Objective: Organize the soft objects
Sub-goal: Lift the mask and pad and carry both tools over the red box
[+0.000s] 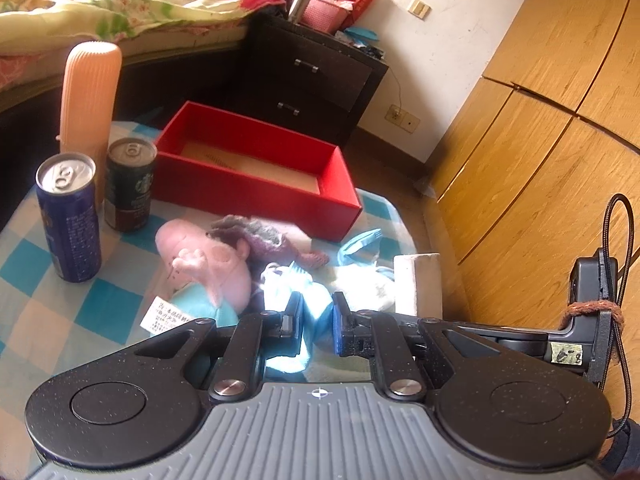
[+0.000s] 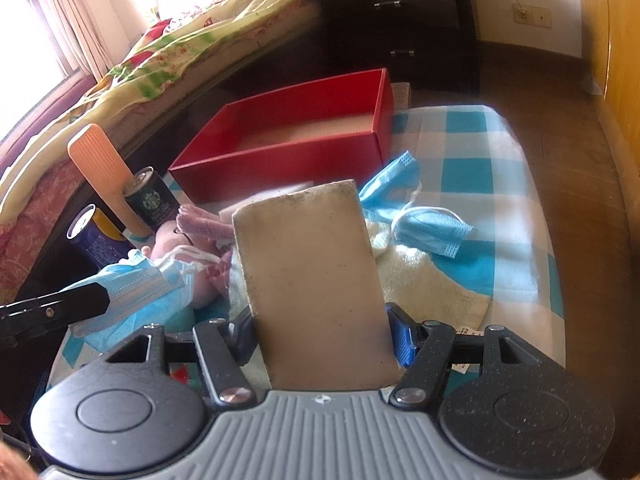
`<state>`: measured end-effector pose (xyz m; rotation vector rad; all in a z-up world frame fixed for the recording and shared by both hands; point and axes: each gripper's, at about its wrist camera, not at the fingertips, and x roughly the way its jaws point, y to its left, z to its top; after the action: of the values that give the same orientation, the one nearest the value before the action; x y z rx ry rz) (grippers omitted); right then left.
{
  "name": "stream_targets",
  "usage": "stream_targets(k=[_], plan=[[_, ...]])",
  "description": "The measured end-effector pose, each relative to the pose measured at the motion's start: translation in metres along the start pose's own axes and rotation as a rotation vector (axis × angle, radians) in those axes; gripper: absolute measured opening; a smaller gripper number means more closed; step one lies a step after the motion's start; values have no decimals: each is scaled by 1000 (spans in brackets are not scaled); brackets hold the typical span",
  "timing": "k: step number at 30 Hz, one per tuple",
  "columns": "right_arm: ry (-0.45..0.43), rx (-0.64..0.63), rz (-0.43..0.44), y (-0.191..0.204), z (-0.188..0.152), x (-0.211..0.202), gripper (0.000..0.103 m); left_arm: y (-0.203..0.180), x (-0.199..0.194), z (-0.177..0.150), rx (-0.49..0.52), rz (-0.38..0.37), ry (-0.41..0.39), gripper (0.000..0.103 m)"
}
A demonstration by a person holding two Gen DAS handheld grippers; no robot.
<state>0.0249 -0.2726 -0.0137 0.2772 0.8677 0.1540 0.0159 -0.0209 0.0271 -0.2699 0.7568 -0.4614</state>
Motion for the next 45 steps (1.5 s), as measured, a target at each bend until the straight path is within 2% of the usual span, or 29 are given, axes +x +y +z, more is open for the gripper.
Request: stream_targets(k=[14, 21, 23, 24, 25, 26, 28, 31, 33, 36, 37, 38, 40, 45], plan=[[-69, 26, 47, 4, 8, -20, 42, -12, -27, 19, -9, -41, -119, 12], [-103, 27, 77, 11, 13, -28, 42, -15, -32, 28, -5, -56, -147, 12], [-107, 26, 80, 12, 15, -29, 42, -14, -31, 25, 34, -63, -107, 15], [-106, 28, 81, 12, 15, -29, 42, -14, -29, 21, 57, -53, -76, 24], [-105, 30, 84, 11, 15, -29, 42, -13, -24, 16, 84, -32, -41, 37], [-100, 29, 87, 11, 15, -28, 42, -13, -17, 11, 115, -5, -15, 40], [-94, 29, 85, 11, 14, -26, 42, -13, 1, 1, 189, 50, 24, 42], [-90, 23, 89, 13, 12, -27, 42, -19, 27, -14, 315, 46, 132, 47], [-93, 13, 84, 13, 10, -28, 42, -29, 44, -23, 435, 57, 190, 56], [-82, 27, 80, 9, 10, -26, 42, -35, 73, -36, 543, 110, 265, 50], [-77, 32, 81, 8, 10, -25, 42, -31, 82, -39, 537, 140, 300, 37], [-74, 36, 82, 7, 10, -25, 42, -26, 87, -41, 510, 167, 320, 32], [-77, 35, 86, 7, 10, -26, 42, -16, 84, -37, 440, 144, 326, 20], [-78, 40, 95, 7, 10, -28, 42, -12, 69, -31, 429, 164, 315, 1]])
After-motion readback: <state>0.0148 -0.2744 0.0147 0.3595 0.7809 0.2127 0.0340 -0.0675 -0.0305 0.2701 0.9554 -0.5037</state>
